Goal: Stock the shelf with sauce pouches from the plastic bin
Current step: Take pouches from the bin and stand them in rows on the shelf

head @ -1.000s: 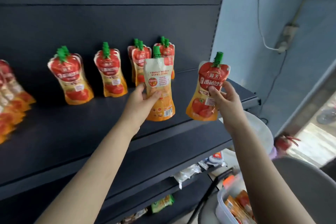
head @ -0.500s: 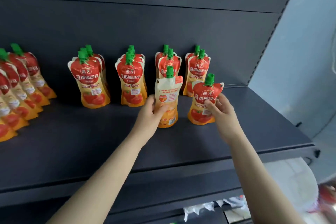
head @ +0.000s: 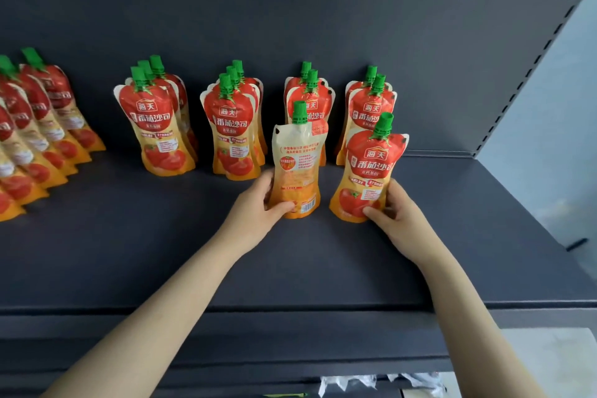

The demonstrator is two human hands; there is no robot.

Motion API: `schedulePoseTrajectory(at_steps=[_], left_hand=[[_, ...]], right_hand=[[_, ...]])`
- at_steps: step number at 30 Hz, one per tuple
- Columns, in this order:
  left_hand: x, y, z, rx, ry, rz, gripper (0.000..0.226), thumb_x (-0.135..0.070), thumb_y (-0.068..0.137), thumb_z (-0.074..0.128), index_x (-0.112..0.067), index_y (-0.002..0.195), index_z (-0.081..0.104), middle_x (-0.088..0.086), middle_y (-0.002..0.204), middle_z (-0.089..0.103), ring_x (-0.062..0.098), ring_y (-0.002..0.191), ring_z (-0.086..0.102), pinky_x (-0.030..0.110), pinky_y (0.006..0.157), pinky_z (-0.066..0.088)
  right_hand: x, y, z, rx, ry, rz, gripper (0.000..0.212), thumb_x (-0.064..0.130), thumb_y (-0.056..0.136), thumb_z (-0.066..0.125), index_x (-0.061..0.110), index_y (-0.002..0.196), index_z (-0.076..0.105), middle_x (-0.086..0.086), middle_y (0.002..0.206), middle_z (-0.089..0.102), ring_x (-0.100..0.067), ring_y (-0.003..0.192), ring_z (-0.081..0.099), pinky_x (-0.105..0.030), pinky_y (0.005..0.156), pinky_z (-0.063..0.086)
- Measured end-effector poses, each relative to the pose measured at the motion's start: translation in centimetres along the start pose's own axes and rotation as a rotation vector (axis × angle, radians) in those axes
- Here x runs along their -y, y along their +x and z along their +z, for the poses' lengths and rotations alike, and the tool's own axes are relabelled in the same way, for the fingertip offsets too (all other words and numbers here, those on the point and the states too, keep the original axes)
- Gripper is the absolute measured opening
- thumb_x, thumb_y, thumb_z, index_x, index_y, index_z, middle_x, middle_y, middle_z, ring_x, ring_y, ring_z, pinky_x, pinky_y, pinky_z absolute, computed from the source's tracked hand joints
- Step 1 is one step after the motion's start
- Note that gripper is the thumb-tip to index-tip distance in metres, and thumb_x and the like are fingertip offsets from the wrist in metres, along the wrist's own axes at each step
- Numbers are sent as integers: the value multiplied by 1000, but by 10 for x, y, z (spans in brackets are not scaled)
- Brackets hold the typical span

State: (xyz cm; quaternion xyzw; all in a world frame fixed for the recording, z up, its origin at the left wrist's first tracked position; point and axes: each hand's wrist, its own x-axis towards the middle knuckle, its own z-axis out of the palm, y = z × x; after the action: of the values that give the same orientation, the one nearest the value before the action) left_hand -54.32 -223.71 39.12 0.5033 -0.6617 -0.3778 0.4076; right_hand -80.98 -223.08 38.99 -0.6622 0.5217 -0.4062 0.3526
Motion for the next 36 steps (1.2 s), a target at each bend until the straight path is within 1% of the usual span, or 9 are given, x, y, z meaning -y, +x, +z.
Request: schedulePoseTrajectory(at_steps=[5,7,11,16,19,21,24,32,36], left_hand=[[-2,17,8,-37,39,29,52,-18,90,68,-26,136,45,-16,123,58,2,115,57,18,94,47],[-1,26,11,-51,47,31,51,-18,90,68,-25,136,47,-11,126,60,6,117,58,22,96,48],[2,44,15,-58,51,19,47,-19,90,67,-24,133,49,-5,129,61,11,118,58,34,101,49],[1,64,20,-91,76,22,47,-19,91,66,-21,135,48,-9,127,59,8,114,56,24,96,47],[4,71,22,-141,39,-1,58,-16,89,69,-20,140,41,-10,123,57,6,111,54,21,93,46],[7,75,23,-172,24,-18,60,-15,87,71,-18,138,40,-11,120,56,7,109,55,17,87,45],[11,82,24,-170,61,-23,55,-19,87,72,-18,134,44,-6,127,58,11,111,57,22,89,48],[19,89,25,-243,187,32,50,-25,84,75,-17,128,53,1,128,53,18,111,58,37,89,56],[20,89,26,-228,175,49,47,-23,86,73,-18,128,52,-1,128,59,16,111,59,35,89,55]], right_hand=[[-2,18,3,-52,-81,13,40,14,92,63,32,124,49,19,117,63,-1,111,59,-21,92,46],[-2,25,2,-79,-102,13,41,12,92,63,29,127,48,17,118,62,-4,110,58,-20,91,45],[-4,41,1,-147,-109,40,51,8,93,60,22,137,39,9,121,59,-10,110,56,-26,94,44],[-10,61,-2,-194,-144,19,52,7,92,62,19,137,38,5,123,58,-14,113,56,-25,91,43],[-15,71,-3,-218,-162,15,52,8,91,63,20,137,39,0,128,58,-17,116,56,-28,94,46],[-17,75,-3,-223,-170,10,52,8,92,62,20,137,39,1,129,58,-15,115,55,-25,91,44],[-20,79,-5,-220,-168,4,53,8,92,62,20,138,38,2,131,57,-8,112,51,-20,89,39],[-28,85,-7,-198,-163,-12,71,6,92,61,30,148,26,7,131,57,-14,121,54,-28,97,43],[-31,85,-8,-194,-174,-19,73,8,92,61,31,150,23,6,134,56,-15,123,53,-31,102,43]])
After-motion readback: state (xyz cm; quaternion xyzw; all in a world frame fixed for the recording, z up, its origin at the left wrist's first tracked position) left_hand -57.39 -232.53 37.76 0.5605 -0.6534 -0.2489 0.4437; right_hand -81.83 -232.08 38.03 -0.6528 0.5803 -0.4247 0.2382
